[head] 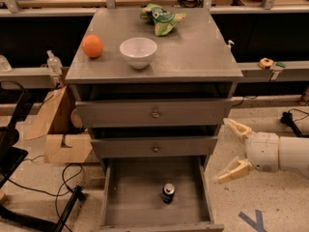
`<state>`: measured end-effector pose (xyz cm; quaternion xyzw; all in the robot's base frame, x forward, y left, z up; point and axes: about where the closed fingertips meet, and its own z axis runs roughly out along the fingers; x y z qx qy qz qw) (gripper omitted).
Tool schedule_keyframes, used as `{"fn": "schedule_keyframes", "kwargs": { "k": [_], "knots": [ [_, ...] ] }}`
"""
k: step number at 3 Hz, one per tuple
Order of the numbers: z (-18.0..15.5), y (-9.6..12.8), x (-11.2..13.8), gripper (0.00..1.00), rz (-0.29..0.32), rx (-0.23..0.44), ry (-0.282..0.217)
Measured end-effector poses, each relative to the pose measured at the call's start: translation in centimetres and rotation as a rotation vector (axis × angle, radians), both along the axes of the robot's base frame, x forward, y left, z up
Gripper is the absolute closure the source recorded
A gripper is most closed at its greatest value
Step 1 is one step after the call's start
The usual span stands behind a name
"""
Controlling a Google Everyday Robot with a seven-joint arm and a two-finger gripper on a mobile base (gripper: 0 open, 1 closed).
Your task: Pick pepsi can from bottom drawer and place on counter
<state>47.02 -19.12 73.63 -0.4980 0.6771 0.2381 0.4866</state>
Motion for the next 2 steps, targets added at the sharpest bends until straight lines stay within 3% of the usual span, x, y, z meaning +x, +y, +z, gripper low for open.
{"fn": "schedule_keyframes", "kwargs": {
  "k": [1,2],
  "knots": [
    [-3.3,2.4,0.5,0.0,0.032,0.051,-0.046],
    [-10.4,5.2,1.8,0.0,0.111,0.1,-0.133]
  ]
}}
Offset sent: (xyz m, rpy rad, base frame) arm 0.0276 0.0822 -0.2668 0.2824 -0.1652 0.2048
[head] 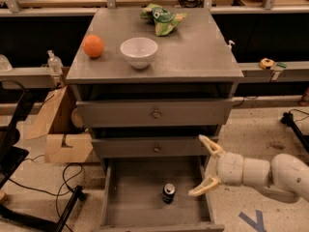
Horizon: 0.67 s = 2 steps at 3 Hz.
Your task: Pick pepsi can from bottom drawer and place on counter
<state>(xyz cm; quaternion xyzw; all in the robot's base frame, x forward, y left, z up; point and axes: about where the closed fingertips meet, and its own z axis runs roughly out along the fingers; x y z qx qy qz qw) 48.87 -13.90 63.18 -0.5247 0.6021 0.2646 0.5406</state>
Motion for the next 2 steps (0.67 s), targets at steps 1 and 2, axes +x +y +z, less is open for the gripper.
{"fn": "schedule_keyframes", "kwargs": {
  "k": [1,2],
  "knots": [
    [-7.8,1.6,1.2,0.0,0.08,0.034,-0.014],
    [-19.9,3.2,1.0,0.0,0.134,0.094,0.112]
  ]
}}
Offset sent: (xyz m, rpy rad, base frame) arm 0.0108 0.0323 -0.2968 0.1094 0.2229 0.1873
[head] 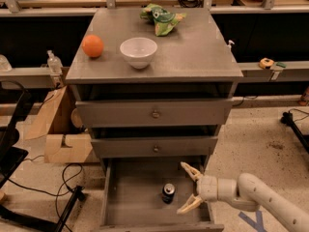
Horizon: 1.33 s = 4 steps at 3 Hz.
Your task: Pick pepsi can from bottom drawer and place on counter
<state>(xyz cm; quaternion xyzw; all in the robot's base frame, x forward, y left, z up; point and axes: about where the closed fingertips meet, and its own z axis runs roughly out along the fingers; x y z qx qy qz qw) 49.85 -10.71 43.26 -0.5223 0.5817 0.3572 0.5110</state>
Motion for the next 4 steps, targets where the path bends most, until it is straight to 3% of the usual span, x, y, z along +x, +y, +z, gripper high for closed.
{"fn": "schedule_keyframes", "kwargs": {
  "k": [1,2,3,4],
  "knots": [
    [0.4,0.1,0.0,0.0,0.004,-0.003,-0.007],
    [-3.6,2.7,1.3,0.0,0.045,0.004,0.04],
    [-8.4,4.0,2.6,0.0,0.068,0.052,0.072],
    [-12.9,3.9,4.1,0.0,0.082,0.053,0.087]
  ]
}}
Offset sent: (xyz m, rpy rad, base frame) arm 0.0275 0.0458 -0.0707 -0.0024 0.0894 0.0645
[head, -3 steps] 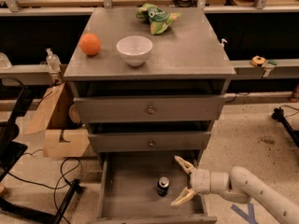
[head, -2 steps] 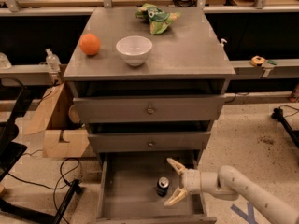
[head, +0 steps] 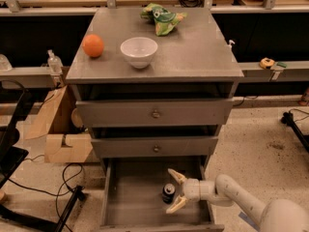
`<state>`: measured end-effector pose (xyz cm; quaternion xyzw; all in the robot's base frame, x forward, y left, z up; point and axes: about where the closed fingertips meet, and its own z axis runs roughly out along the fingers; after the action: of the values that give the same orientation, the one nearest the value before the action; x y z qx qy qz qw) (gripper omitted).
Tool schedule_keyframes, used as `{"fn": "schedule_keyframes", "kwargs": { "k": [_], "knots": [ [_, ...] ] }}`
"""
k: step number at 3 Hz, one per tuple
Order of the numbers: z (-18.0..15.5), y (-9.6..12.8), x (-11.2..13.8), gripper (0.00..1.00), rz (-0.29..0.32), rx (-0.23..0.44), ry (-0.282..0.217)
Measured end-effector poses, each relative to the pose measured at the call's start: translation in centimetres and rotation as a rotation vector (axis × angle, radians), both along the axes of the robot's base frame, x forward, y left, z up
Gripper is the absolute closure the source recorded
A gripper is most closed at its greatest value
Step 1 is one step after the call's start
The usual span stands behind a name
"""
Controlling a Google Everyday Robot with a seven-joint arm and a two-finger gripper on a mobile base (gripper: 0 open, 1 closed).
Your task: Pick pepsi can from bottom drawer and place on counter
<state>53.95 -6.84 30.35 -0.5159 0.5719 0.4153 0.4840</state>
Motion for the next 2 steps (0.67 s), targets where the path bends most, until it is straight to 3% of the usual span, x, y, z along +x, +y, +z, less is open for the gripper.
{"fn": "schedule_keyframes", "kwargs": {
  "k": [2],
  "knots": [
    [-6.3,-1.1,3.5,0.0,0.0,-0.1,0.009]
  ]
}}
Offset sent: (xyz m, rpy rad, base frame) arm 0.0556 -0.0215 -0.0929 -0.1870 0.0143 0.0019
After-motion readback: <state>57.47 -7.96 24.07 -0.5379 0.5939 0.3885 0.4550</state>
